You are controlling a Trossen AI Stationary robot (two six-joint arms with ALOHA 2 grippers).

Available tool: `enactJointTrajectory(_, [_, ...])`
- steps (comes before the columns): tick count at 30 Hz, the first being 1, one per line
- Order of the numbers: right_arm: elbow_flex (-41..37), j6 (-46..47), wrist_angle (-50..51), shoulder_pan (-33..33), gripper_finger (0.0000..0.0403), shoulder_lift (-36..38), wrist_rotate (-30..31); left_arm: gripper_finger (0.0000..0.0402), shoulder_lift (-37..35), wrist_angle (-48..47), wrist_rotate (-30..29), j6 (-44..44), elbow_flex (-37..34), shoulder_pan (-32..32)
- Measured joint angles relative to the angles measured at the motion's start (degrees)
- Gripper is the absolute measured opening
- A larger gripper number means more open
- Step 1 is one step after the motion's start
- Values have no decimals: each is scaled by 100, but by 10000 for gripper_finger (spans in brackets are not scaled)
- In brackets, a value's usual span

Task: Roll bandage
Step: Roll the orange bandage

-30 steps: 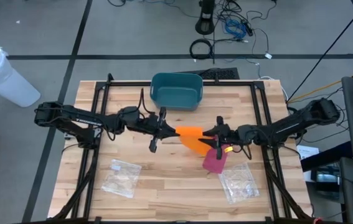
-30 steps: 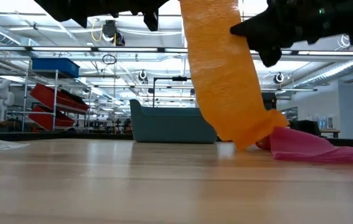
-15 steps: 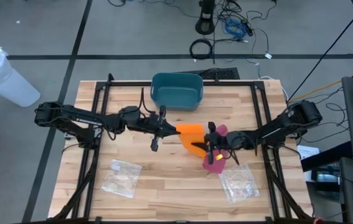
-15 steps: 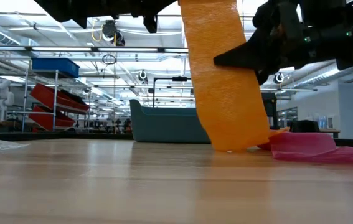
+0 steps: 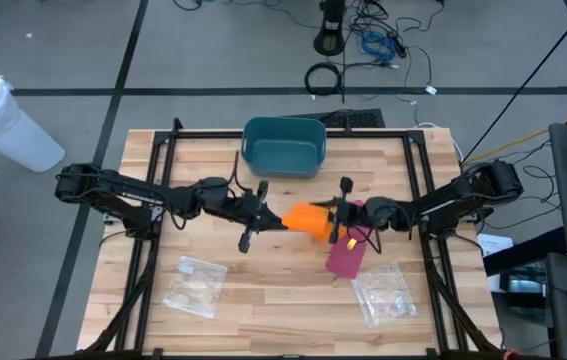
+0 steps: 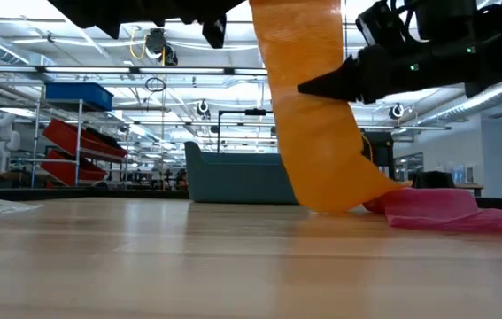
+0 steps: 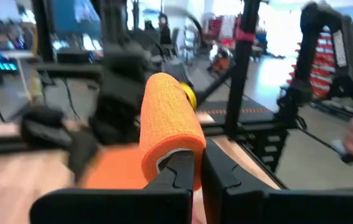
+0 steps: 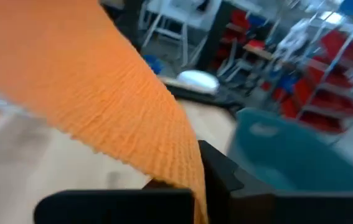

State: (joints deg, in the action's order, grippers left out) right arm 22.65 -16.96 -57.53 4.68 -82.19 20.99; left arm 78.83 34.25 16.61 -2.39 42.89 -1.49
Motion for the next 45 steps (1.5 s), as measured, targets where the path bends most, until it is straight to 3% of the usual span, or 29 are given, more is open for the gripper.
enactJointTrajectory(4, [6,-702,-112,-321,0,505,-86,5,30,-479,-18,-22,0,-172])
enactJointTrajectory(8, [217,-1195,116,-517,0,983,-629,5,226,-510,-34,-24,4,-282])
enactJointTrajectory(16, [1202,-1921,1740,-384,0,1342,-811,5,680,-517,-65,-114,7,-154])
enactJointTrajectory(20, [1526,-2307,2341,-120,0,1364,-792,5,708,-522,-80,-227,7,-12])
enactJointTrajectory(32, [1567,-3890,2826,739,0,1366,-741,5,708,-528,-315,-181,2,518])
enactJointTrajectory(39, [1567,-4023,3131,957,0,1366,-456,5,708,-471,-625,-120,2,523])
enactJointTrajectory(45, [1567,-4413,3407,972,44,1217,-66,5,710,-496,-754,29,148,528])
